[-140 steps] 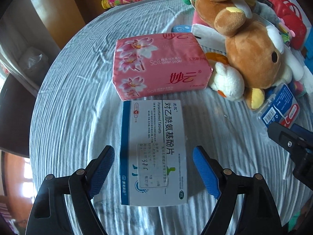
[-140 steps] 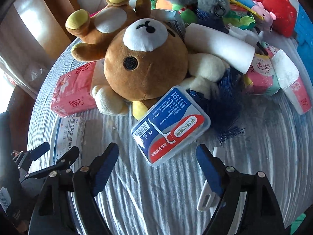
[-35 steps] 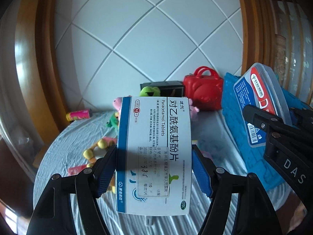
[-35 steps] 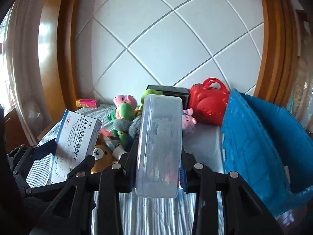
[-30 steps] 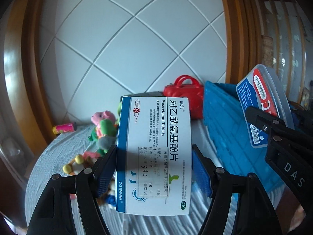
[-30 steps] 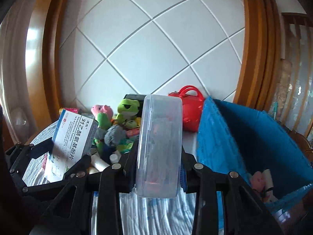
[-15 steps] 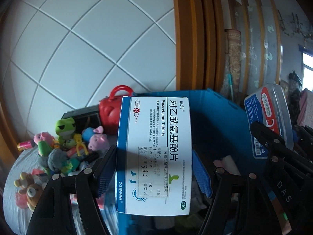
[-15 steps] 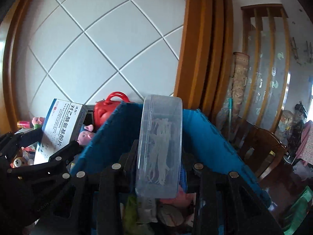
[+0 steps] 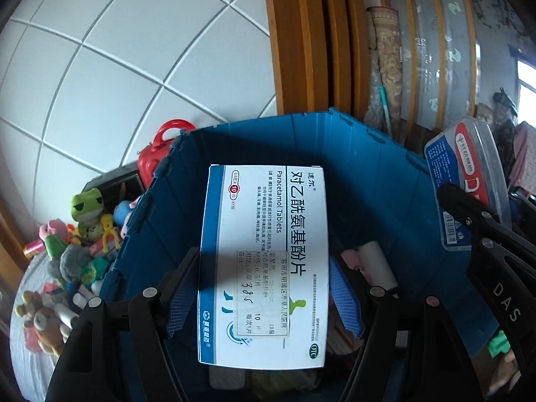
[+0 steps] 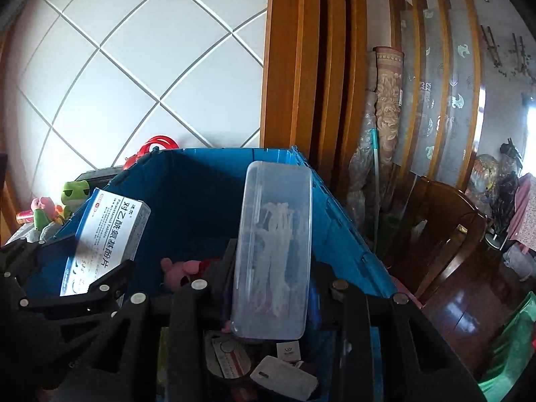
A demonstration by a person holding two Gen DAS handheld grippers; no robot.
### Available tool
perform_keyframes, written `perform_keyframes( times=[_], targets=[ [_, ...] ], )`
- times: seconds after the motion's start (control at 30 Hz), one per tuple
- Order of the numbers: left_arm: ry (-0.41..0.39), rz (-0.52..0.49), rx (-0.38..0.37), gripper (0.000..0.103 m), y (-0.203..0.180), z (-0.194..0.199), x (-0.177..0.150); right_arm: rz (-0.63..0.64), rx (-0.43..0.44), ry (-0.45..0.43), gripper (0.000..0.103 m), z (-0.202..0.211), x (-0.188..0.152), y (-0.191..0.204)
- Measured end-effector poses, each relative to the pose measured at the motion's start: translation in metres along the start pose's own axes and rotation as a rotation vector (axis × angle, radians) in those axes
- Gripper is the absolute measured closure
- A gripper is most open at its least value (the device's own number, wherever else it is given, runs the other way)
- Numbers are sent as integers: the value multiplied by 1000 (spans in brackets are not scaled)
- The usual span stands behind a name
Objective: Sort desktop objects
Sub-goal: 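Carry the Paracetamol box and clear case over the blue bin, then open both grippers to drop the box and case into the bin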
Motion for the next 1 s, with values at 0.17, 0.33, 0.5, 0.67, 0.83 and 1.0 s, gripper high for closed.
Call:
perform_keyframes(
  times=[0.17,0.33,0.5,0.67,0.83,1.0],
  targets=[
    [7,11,6,24,0,-4,3,10,20,-7,69,-12,7,1],
    [-4,6,16,20,-1,-3,5,-1,8,-20,24,-17,12,-4],
    [-2,11,15,19,-1,-2,4,-13,-5,-35,17,-14,13,-10],
    [6,18,13,19,1,0,-1,-21,-19,-42,2,-8,13,-15],
    [-4,28,17,19,5,9,-5,-19,-23,-47,0,-2,10,-15],
    [-20,50,34,19,16,20,-8,-6,-27,-35,0,2,6,-10]
  ],
)
Point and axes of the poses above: each gripper's, at about its wrist camera, not at the fingertips, and z roughly against the way its jaws point, y to its left, x to its top, the point moved 6 cm from there along -z, roughly the way its jaws point, and after that the axes turned 7 degrees about -x, right-handed, at the moved point
